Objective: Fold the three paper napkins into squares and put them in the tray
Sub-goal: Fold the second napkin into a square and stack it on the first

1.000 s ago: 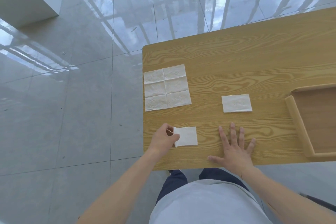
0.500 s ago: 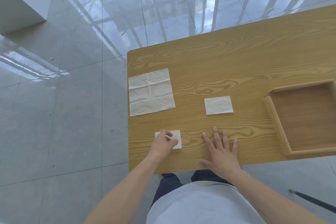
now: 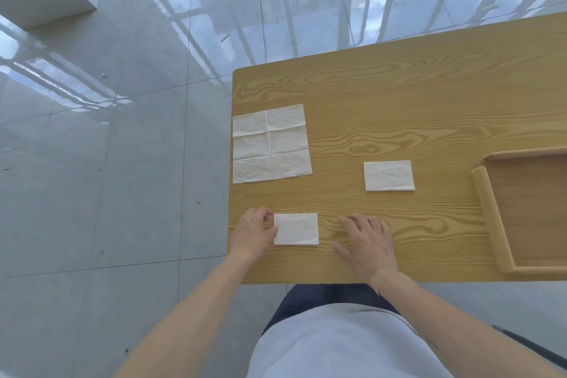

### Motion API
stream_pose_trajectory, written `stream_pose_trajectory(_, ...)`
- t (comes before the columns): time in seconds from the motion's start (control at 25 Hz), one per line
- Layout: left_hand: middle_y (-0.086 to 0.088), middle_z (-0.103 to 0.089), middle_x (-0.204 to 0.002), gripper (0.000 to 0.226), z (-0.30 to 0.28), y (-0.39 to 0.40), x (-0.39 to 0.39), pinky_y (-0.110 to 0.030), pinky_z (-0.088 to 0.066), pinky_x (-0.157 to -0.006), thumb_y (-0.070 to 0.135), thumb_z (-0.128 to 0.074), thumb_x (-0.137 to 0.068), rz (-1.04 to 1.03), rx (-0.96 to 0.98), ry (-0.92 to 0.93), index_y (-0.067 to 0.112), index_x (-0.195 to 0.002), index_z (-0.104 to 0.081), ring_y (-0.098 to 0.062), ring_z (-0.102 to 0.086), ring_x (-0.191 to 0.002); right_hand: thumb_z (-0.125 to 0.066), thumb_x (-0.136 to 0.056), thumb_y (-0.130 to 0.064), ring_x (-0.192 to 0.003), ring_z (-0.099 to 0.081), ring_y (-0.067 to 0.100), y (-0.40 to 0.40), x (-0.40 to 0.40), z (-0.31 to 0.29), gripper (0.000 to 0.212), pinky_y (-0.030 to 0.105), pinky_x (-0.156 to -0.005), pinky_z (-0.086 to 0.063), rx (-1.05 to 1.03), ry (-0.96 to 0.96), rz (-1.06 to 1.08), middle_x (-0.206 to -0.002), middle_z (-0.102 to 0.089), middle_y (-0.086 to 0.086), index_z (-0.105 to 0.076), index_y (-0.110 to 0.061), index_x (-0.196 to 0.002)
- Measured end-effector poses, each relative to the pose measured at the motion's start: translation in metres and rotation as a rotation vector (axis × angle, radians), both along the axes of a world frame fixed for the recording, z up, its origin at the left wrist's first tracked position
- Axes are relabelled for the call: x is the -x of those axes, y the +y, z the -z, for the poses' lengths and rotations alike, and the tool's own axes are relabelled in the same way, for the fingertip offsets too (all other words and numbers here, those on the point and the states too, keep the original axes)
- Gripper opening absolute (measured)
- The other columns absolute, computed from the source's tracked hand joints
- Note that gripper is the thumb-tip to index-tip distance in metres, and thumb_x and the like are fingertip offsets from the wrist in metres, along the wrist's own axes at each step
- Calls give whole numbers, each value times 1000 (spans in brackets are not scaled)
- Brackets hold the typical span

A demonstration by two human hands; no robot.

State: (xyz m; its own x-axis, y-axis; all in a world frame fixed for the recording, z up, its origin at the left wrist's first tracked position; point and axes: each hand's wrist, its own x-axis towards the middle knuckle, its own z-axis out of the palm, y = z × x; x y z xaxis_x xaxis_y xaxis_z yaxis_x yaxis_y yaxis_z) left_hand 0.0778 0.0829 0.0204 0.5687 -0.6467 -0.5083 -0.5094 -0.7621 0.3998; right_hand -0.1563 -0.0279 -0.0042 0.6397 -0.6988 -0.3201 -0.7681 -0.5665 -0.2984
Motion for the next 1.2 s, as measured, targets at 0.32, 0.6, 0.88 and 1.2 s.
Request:
stream_pose_trajectory(0.32, 3, -54, -113, 30, 10, -13, -10, -34, -52, -80, 35, -61, -89, 279, -17, -205, 23, -117, -57, -16, -51, -104, -57, -85, -54, -115, -46, 25, -1, -67, -4, 54, 42, -100, -34, 26, 84, -135, -127, -52, -2, -47, -29, -132)
stream_pose_trajectory(0.6, 4, -47, -105, 23, 18, -14, -13, -29, -51, -74, 29, -66, -85, 297, 55, -143, 23, -103, -53, -14, -46, -96, -65, -81, -49, -106, -46, 22, 0, -77, -1, 41, 37, -89, -37, -6, 109, -68, -116, -52, -6, -53, -31, -116)
stream_pose_trajectory(0.88, 11, -57, -80, 23, 17, -18, -23, -27, -44, -56, 20, -65, -83, 289, 66, 83, 30, -84, -45, -11, -54, -71, -65, -81, -41, -99, -44, 20, 0, -85, -6, 33, 36, -81, -32, -120, 115, 19, -103, -58, -12, -44, -32, -104)
stream_pose_trajectory(1.2, 2, -66, -84, 13, 6, -45, -20, -24, -51, -56, 17, -64, -82, 51, 81, 503, 28, -83, -59, -11, -58, -67, -65, -81, -34, -75, -57, 8, -28, -52, -20, 8, 23, -59, -41, -592, -143, 424, -85, -63, -10, -59, -31, -86)
